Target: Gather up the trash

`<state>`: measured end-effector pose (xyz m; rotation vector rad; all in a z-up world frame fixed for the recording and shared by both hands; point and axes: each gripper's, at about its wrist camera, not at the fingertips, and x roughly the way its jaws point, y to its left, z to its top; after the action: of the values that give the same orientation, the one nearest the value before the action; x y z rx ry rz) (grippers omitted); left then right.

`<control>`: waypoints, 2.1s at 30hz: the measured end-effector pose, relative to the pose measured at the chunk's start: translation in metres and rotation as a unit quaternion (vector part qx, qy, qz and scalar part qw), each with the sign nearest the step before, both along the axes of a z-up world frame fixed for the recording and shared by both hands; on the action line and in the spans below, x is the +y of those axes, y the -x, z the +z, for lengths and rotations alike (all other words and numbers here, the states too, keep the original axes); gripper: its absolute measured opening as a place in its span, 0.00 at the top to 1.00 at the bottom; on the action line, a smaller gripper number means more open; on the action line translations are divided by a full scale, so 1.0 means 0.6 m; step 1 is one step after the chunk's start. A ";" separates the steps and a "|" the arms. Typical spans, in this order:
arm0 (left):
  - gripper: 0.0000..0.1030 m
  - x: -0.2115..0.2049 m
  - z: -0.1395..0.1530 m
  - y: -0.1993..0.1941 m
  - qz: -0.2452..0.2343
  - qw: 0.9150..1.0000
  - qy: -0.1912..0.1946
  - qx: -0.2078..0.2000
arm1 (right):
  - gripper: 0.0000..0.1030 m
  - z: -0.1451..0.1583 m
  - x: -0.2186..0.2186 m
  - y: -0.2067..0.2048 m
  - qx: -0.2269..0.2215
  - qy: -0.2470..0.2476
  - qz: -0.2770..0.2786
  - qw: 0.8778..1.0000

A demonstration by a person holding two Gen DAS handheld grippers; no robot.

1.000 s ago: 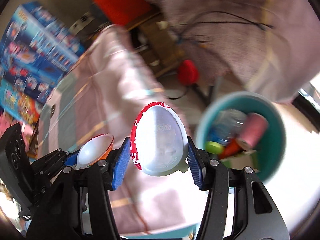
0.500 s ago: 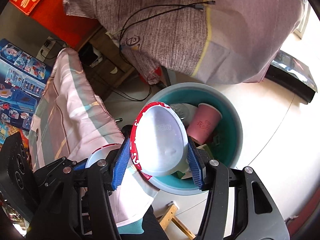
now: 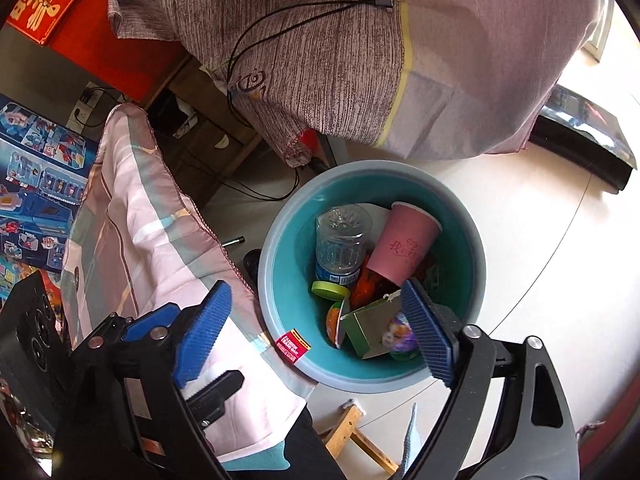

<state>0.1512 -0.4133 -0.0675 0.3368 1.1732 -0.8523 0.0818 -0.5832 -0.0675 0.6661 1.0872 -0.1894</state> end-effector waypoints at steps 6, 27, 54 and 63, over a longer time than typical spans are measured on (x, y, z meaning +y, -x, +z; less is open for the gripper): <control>0.07 0.027 0.012 0.014 0.032 0.999 0.000 -0.005 | 0.09 0.022 0.016 0.029 -0.016 0.014 0.009 1.000; 0.04 0.125 0.079 0.097 0.111 0.990 -0.005 -0.086 | 0.07 0.066 0.101 0.147 -0.045 0.091 0.038 0.994; 0.04 0.300 0.098 0.159 0.200 0.975 0.012 -0.093 | 0.07 0.116 0.254 0.190 -0.077 0.191 0.104 0.973; 0.04 0.316 0.099 0.153 0.212 0.973 0.016 -0.091 | 0.07 0.111 0.257 0.189 -0.067 0.189 0.100 0.974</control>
<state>0.0592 -0.2239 -0.0082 0.1250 1.0095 -0.4549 -0.0317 -0.4293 -0.0011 0.2214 0.9467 -0.1684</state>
